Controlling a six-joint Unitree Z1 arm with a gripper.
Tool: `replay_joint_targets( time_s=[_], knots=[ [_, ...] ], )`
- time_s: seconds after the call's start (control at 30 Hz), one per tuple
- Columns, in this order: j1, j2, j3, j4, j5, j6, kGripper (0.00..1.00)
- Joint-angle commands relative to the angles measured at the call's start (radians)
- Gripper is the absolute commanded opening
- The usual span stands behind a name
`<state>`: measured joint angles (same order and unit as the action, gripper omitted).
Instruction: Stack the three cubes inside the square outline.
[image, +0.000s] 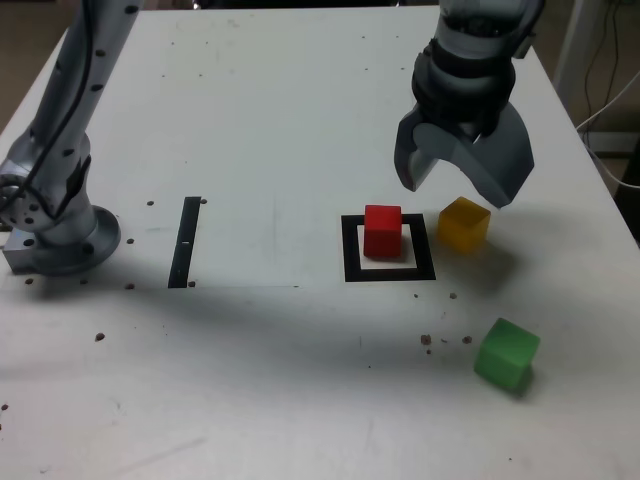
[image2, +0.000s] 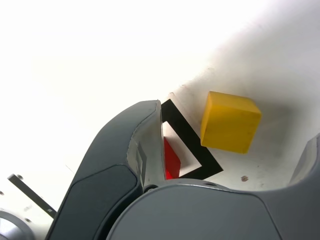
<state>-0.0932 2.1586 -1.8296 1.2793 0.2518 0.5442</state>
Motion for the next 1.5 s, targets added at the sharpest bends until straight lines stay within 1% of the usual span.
replay_joint_targets(
  time_s=[0.0,0.17,0.37,0.57,0.67,0.77,0.83,0.87,0.93,1.0,1.03,1.47],
  knots=[
    [0.000,0.006,-0.002,-0.002,0.007,0.011,0.99],
    [0.000,0.022,-0.012,-0.008,0.010,0.038,0.99],
    [-0.008,0.073,-0.048,-0.008,0.006,0.048,0.97],
    [-0.012,0.118,-0.078,-0.003,-0.016,0.050,0.93],
    [-0.013,0.136,-0.087,-0.001,-0.031,0.043,0.87],
    [-0.013,0.147,-0.091,0.003,-0.039,0.023,0.76],
    [-0.013,0.150,-0.093,0.001,-0.039,0.008,0.66],
    [-0.013,0.150,-0.093,-0.003,-0.037,0.001,0.56],
    [-0.015,0.149,-0.093,-0.010,-0.035,-0.004,0.44],
    [-0.017,0.147,-0.092,-0.016,-0.035,-0.003,0.36],
    [-0.018,0.146,-0.092,-0.018,-0.035,-0.002,0.34],
    [-0.019,0.148,-0.090,-0.016,-0.037,0.000,0.33]
  ],
)
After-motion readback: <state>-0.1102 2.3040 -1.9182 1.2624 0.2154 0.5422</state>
